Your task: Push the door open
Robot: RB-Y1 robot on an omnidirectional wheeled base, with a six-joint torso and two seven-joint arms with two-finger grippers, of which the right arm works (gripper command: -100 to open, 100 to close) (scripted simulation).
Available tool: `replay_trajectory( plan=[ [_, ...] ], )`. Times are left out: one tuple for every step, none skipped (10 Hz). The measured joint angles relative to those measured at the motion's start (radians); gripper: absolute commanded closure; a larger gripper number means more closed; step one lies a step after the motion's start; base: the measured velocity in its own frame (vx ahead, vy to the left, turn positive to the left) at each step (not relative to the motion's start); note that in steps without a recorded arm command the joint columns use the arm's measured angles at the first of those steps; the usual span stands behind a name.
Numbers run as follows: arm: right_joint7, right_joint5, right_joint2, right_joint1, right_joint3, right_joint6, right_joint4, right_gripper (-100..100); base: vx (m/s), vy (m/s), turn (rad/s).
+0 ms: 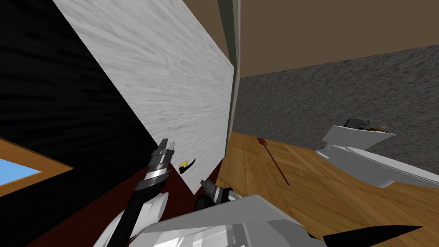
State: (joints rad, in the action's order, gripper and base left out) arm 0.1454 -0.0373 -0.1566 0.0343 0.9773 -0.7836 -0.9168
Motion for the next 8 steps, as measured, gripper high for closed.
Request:
replay_trajectory(
  plan=[
    [0.0, 0.0, 0.0, 0.0, 0.0, 0.0, 0.0, 100, -0.011, -0.018, 0.0],
    [0.0, 0.0, 0.0, 0.0, 0.0, 0.0, 0.0, 100, -0.005, -0.008, 0.0],
    [0.0, 0.0, -0.001, 0.0, 0.0, 0.0, 0.0, 100, 0.0, 0.0, 0.0],
    [0.0, 0.0, -0.001, 0.0, 0.0, 0.0, 0.0, -100, -0.035, 0.083, -0.096],
    [-0.005, 0.003, 0.008, 0.001, -0.016, -0.002, 0.012, -100, -0.075, 0.15, -0.122],
    [-0.012, 0.008, 0.015, 0.0, -0.038, 0.005, 0.013, -100, -0.091, 0.218, -0.125],
    [-0.019, 0.013, 0.023, 0.003, -0.063, 0.01, 0.021, -100, -0.089, 0.176, -0.093],
    [-0.028, 0.017, 0.032, 0.0, -0.082, 0.014, 0.026, -100, -0.083, 0.137, -0.113]
  ],
)
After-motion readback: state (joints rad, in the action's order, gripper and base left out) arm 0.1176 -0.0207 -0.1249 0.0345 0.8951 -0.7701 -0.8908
